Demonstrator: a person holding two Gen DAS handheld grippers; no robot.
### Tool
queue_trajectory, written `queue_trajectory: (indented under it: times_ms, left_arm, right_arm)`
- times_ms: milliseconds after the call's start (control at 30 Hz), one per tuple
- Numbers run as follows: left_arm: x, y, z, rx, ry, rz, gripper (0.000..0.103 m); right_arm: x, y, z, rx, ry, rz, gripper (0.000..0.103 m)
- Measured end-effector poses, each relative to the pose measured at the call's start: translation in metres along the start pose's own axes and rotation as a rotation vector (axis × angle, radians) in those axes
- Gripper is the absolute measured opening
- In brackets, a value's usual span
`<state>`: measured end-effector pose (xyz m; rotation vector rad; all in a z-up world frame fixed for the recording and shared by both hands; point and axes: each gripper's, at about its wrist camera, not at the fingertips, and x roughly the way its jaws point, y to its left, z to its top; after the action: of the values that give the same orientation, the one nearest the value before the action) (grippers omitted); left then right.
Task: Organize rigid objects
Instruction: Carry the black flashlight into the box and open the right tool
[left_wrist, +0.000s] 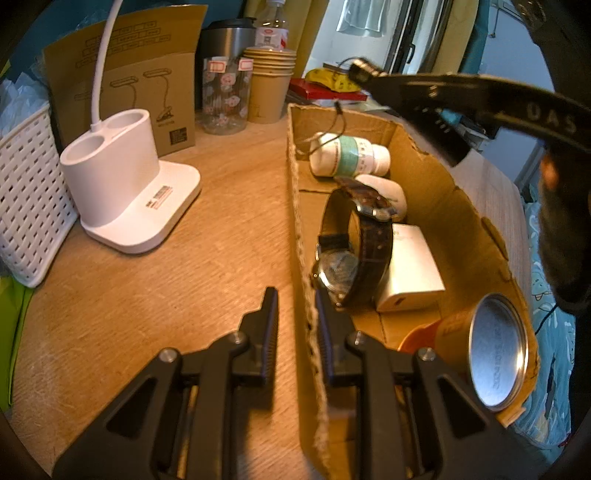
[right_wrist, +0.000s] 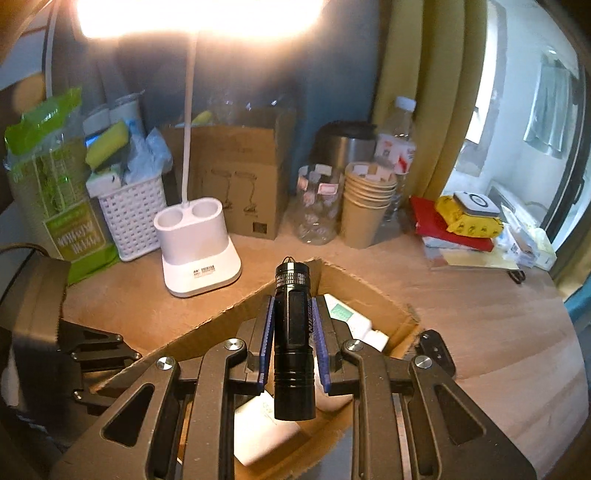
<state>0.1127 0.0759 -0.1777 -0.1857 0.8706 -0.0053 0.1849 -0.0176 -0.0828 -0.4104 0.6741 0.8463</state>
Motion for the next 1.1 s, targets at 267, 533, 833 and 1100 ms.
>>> queue_trajectory:
  times_ms: [267, 533, 833, 1100]
  left_arm:
    - [0.000, 0.000, 0.000, -0.001, 0.000, -0.001, 0.021]
    - [0.001, 0.000, 0.001, -0.001, 0.001, -0.003, 0.021]
    - [0.001, 0.000, 0.002, 0.000, 0.001, -0.003, 0.021]
    - [0.002, 0.000, 0.002, 0.000, 0.001, -0.003, 0.021]
  right_arm:
    - [0.028, 0.009, -0.001, -0.044, 0.079, -0.002, 0.022]
    - [0.051, 0.010, -0.006, -0.060, 0.171, -0.014, 0.022]
    - [0.060, 0.010, -0.009, -0.065, 0.206, -0.021, 0.022]
    - [0.062, 0.006, -0.009, -0.053, 0.222, -0.036, 0.023]
